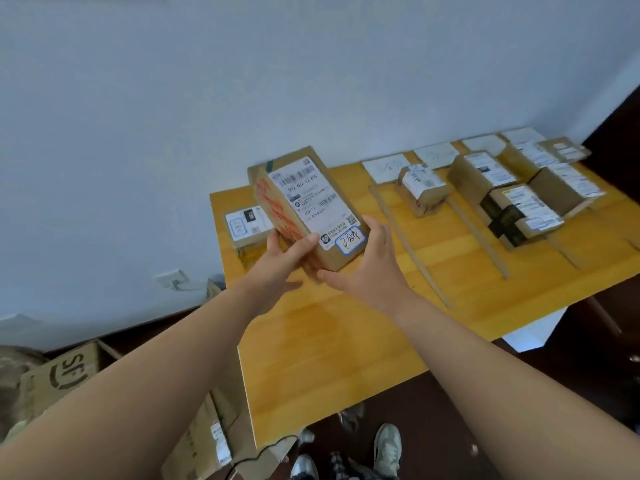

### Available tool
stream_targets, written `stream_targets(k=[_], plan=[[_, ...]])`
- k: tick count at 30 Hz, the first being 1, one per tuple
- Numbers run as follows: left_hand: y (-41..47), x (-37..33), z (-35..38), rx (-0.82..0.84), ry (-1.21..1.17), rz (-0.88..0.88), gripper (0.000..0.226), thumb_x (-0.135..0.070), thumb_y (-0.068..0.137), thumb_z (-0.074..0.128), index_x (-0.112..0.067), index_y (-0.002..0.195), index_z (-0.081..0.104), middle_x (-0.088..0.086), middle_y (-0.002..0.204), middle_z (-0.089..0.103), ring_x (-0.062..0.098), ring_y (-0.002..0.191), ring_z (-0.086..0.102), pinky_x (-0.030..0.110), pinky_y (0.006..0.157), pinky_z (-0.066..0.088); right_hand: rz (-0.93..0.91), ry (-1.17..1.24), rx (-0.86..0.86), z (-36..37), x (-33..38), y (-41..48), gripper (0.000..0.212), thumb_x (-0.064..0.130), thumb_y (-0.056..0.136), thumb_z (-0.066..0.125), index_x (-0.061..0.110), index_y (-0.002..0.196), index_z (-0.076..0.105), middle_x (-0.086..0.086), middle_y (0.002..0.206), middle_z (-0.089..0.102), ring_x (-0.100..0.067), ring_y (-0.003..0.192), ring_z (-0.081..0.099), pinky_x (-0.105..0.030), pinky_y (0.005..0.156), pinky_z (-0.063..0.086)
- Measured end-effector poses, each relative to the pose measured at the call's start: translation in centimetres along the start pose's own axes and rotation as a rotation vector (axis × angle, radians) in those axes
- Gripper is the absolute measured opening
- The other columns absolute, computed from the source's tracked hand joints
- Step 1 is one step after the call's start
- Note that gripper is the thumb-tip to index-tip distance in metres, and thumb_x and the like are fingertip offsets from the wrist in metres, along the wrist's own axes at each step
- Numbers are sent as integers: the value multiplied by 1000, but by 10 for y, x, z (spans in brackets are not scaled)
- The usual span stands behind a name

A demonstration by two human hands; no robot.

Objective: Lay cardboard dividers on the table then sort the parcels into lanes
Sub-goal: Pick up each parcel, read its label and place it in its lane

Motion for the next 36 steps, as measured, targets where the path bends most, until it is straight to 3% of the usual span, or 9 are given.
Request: stream_targets(k=[2, 4, 7, 10, 14, 20, 25, 30, 36], plan=[[0, -27, 4, -85, -69, 140, 68, -37, 75, 70, -33, 135, 38, 0, 127, 60, 23, 106, 60, 42, 75, 55, -34, 117, 13, -12, 14, 5, 100, 35, 64, 87, 7, 138, 27, -4, 129, 34, -11, 119, 37, -13, 97, 35], [-3, -47, 6, -111, -90, 208, 52, -27, 80, 58, -34, 131, 47, -2, 120, 65, 21, 97, 64, 38, 72, 55, -22, 312, 34, -26, 28, 11, 60, 32, 79, 76, 12, 122, 39, 0, 119, 47, -7, 106, 48, -10, 85, 41], [-9, -65, 5, -46, -43, 239, 47, -24, 82, 55, -33, 128, 52, -2, 115, 68, 20, 94, 66, 41, 79, 54, 63, 498, 30, -39, 36, 26, 19, 37, 97, 51, 20, 105, 47, 2, 107, 55, -12, 101, 56, -29, 85, 47], [-16, -75, 10, 10, -11, 253, 59, -26, 74, 56, -33, 132, 49, -5, 111, 70, 25, 105, 65, 50, 91, 52, 130, 550, 11, -43, 38, 34, 15, 44, 96, 48, 30, 98, 46, -8, 121, 57, -22, 115, 57, -48, 99, 46], [-19, -75, 15, -1, -31, 244, 67, -24, 71, 57, -30, 137, 45, -2, 110, 69, 28, 107, 63, 60, 95, 47, 146, 586, -9, -45, 39, 31, 15, 42, 98, 47, 28, 98, 45, -13, 124, 58, -19, 110, 60, -43, 97, 49], [-23, -72, 23, 11, -8, 265, 71, -24, 70, 56, -30, 139, 42, -3, 111, 68, 22, 99, 63, 48, 91, 51, 167, 627, -25, -48, 35, 24, 20, 38, 99, 46, 19, 106, 44, -14, 118, 60, -14, 95, 61, -35, 85, 50], [-21, -69, 34, 33, 32, 255, 75, -24, 70, 57, -33, 141, 36, -2, 121, 65, 20, 92, 63, 33, 65, 53, 233, 683, -56, -56, 24, 23, 20, 34, 99, 44, 15, 106, 44, 1, 95, 63, -8, 80, 61, -22, 67, 45], [-13, -66, 63, 40, 86, 249, 83, -26, 67, 62, -34, 143, 29, -5, 118, 65, 19, 107, 61, 52, 93, 50, 313, 725, -95, -75, 1, 19, 27, 36, 98, 45, 17, 117, 48, 4, 97, 65, -7, 82, 62, -22, 64, 46], [8, -67, 121, 13, 256, 177, 80, -41, 70, 64, -32, 143, 32, -3, 123, 61, 17, 119, 53, 43, 105, 35, 373, 753, -144, -121, -47, 20, 23, 37, 97, 48, 18, 110, 50, -1, 101, 65, -16, 91, 63, -27, 72, 48]])
Point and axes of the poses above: each hand's wrist, its own y-axis towards the middle knuckle, its own z-axis out of the palm, x = y × z, the point moved 5 cm from there along y, towards the middle knuckle
